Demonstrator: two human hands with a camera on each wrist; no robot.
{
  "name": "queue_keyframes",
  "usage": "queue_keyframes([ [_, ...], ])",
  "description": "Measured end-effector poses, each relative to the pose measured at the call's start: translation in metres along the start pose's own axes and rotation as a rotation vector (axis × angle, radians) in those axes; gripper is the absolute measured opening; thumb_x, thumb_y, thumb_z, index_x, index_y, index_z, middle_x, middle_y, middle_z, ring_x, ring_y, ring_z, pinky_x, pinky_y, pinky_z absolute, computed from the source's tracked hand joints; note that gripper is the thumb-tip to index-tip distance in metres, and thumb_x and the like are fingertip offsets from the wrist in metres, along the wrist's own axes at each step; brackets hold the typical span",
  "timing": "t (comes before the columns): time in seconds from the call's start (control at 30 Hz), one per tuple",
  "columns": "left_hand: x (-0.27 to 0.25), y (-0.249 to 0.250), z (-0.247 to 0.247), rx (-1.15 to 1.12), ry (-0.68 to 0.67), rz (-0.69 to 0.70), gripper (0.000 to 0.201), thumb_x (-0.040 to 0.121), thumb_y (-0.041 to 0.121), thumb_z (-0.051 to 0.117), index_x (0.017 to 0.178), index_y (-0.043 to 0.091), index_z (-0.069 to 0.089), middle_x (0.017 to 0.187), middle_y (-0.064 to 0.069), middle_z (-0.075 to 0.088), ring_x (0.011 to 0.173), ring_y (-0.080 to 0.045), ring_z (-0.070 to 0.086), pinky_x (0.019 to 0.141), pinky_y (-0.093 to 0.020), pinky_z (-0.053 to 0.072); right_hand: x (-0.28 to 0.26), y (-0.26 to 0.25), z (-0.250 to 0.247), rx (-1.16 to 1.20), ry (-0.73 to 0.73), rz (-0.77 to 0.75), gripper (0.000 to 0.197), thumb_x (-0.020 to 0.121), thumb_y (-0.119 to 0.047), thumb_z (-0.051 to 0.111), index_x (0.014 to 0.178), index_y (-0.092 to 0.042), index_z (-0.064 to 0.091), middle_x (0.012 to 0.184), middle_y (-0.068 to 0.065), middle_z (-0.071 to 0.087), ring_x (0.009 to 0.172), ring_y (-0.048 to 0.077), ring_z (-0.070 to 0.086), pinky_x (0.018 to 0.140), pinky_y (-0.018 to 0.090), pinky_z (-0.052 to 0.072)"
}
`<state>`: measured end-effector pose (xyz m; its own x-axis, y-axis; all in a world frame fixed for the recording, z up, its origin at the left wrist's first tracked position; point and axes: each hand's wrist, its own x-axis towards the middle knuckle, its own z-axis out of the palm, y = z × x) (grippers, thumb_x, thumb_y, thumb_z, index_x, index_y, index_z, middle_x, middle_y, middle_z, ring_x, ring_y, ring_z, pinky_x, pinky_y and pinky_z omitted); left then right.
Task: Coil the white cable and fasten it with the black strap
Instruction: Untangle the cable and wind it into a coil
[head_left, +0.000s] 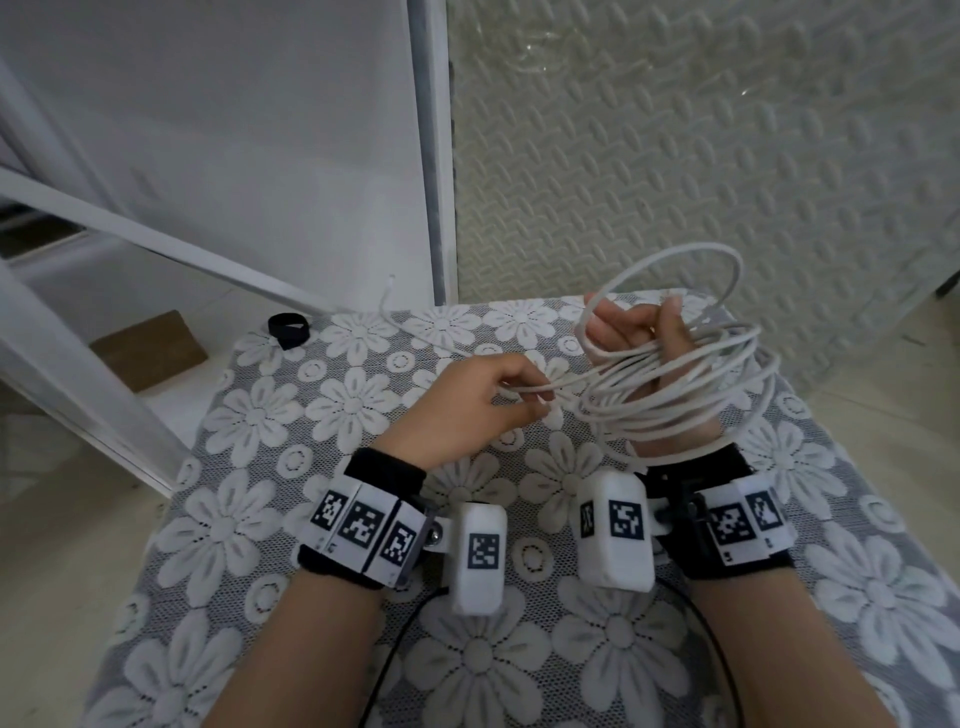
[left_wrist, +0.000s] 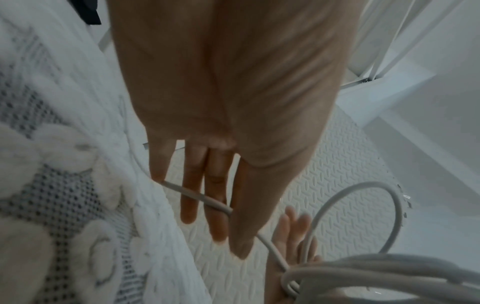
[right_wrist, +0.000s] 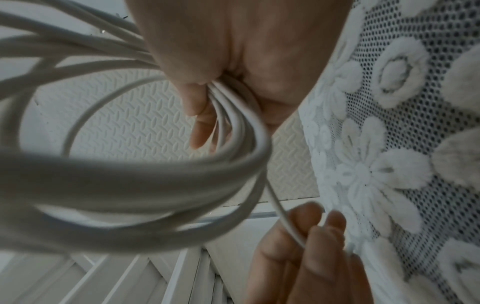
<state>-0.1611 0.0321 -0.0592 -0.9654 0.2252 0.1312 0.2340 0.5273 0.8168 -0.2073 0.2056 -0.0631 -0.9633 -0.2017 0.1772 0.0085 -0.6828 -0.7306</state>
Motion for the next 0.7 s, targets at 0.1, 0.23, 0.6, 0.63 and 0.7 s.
queue_keyframes([
  [0.1, -0.002, 0.005, -0.004, 0.006, 0.061, 0.003, 0.007, 0.079, 0.022, 0.074, 0.084, 0.022, 0.069, 0.081, 0.015, 0.068, 0.083, 0.003, 0.061, 0.080, -0.010, 0.043, 0.000, -0.002, -0.003, -0.001, 0.011, -0.017, 0.058, 0.101, -0.034, 0.027, 0.064, -0.017, 0.068, 0.082, 0.006, 0.075, 0.059, 0.009, 0.067, 0.063, 0.027, 0.058],
  [0.23, -0.009, 0.017, -0.014, -0.032, 0.142, 0.030, 0.016, 0.070, 0.031, 0.080, 0.078, 0.020, 0.072, 0.069, 0.016, 0.065, 0.070, 0.000, 0.057, 0.077, -0.014, 0.045, 0.001, -0.001, -0.003, -0.001, 0.019, -0.020, 0.055, 0.101, -0.032, 0.027, 0.067, -0.015, 0.067, 0.068, 0.005, 0.071, 0.047, 0.008, 0.059, 0.049, 0.021, 0.053],
  [0.6, -0.016, 0.038, -0.023, 0.021, 0.144, 0.117, 0.018, 0.069, 0.031, 0.080, 0.084, 0.021, 0.077, 0.067, 0.006, 0.063, 0.056, -0.002, 0.046, 0.056, -0.017, 0.039, 0.005, 0.002, -0.010, 0.183, 0.061, 0.062, 0.059, 0.101, -0.034, 0.023, 0.068, -0.013, 0.067, 0.043, -0.003, 0.051, 0.033, 0.009, 0.048, 0.036, 0.013, 0.041],
  [0.63, -0.016, 0.039, -0.024, 0.045, 0.140, 0.132, 0.016, 0.070, 0.027, 0.081, 0.084, 0.021, 0.077, 0.066, 0.007, 0.061, 0.057, -0.002, 0.045, 0.057, -0.019, 0.040, 0.006, 0.003, -0.011, 0.236, 0.050, 0.070, 0.058, 0.100, -0.034, 0.025, 0.068, -0.011, 0.068, 0.040, -0.003, 0.049, 0.030, 0.008, 0.044, 0.034, 0.011, 0.038],
  [0.7, -0.015, 0.039, -0.023, 0.102, 0.129, 0.171, 0.014, 0.072, 0.014, 0.079, 0.083, 0.020, 0.076, 0.064, 0.011, 0.056, 0.058, -0.001, 0.046, 0.058, -0.014, 0.037, 0.008, 0.004, -0.011, 0.289, 0.031, 0.081, 0.049, 0.092, -0.035, 0.034, 0.068, -0.009, 0.067, 0.036, -0.005, 0.044, 0.025, 0.004, 0.038, 0.030, 0.009, 0.033],
])
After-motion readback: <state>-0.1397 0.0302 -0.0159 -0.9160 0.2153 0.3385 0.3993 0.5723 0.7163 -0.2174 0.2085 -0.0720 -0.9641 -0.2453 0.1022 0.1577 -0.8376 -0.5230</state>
